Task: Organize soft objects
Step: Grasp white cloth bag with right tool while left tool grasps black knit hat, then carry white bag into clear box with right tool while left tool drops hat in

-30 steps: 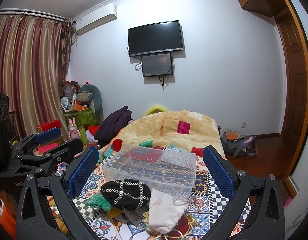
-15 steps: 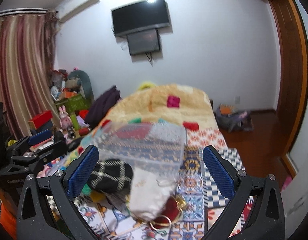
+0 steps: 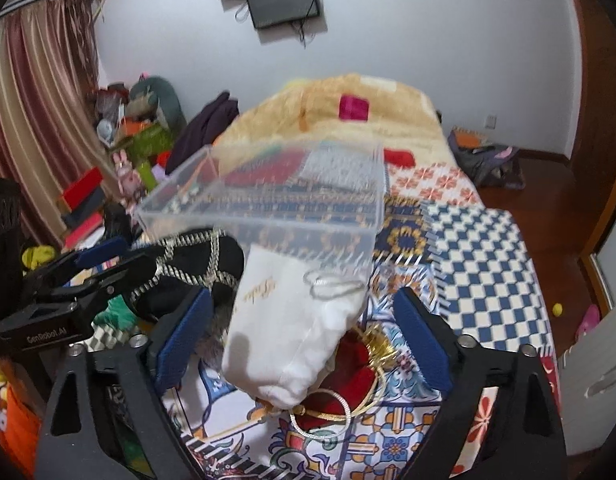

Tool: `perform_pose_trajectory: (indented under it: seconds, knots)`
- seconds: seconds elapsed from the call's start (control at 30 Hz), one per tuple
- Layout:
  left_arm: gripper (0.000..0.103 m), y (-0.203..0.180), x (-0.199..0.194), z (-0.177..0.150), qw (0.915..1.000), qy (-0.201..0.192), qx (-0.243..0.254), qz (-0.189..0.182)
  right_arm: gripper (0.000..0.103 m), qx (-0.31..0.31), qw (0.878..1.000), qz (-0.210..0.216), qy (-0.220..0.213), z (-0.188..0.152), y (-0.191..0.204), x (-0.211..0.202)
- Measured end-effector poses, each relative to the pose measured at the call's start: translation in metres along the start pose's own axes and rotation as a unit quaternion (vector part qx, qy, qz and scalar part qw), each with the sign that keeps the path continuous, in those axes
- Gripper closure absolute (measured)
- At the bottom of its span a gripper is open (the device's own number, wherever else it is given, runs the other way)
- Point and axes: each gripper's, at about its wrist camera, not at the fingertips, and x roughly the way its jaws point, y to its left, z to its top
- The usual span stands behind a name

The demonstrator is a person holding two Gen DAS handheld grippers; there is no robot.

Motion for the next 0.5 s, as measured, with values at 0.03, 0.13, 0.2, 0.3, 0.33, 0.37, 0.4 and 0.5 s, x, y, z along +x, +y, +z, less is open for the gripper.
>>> perform_pose_trajectory:
  seconds: [0.03,0.13,0.2,0.3,0.33,0.37,0.4,0.5]
  knots:
    - [0.025,0.001,0.003,-0.002,1.0000,0.006,0.000,-0.002,0.022,-0.001,1.000,0.000,0.011,-0.001,0.000,0.005]
    - [0.029,0.004,0.011,-0.004,0.9999,0.013,-0.002,-0.011,0.039,0.000,0.999,0.007,0.034,-0.005,0.000,0.015]
    - [0.035,0.007,0.014,-0.005,0.9997,0.017,-0.005,-0.016,0.051,-0.001,0.999,0.006,0.042,-0.006,0.000,0.018]
    - [0.050,0.010,0.015,-0.006,0.9991,0.021,-0.016,-0.034,0.065,-0.001,0.999,0.007,0.041,-0.007,0.000,0.017]
    - [0.056,0.011,0.016,-0.005,0.9989,0.023,-0.017,-0.037,0.068,-0.002,0.999,0.007,0.041,-0.007,-0.001,0.017]
    - [0.058,0.011,0.016,-0.005,0.9987,0.024,-0.019,-0.040,0.075,-0.004,0.999,0.005,0.040,-0.008,0.000,0.016]
    - [0.063,0.011,0.016,-0.005,0.9987,0.024,-0.019,-0.041,0.080,-0.007,0.999,0.005,0.041,-0.008,0.002,0.015]
    - [0.074,0.008,0.012,-0.005,0.9987,0.018,-0.019,-0.044,0.087,-0.014,0.999,0.006,0.036,-0.007,0.005,0.013]
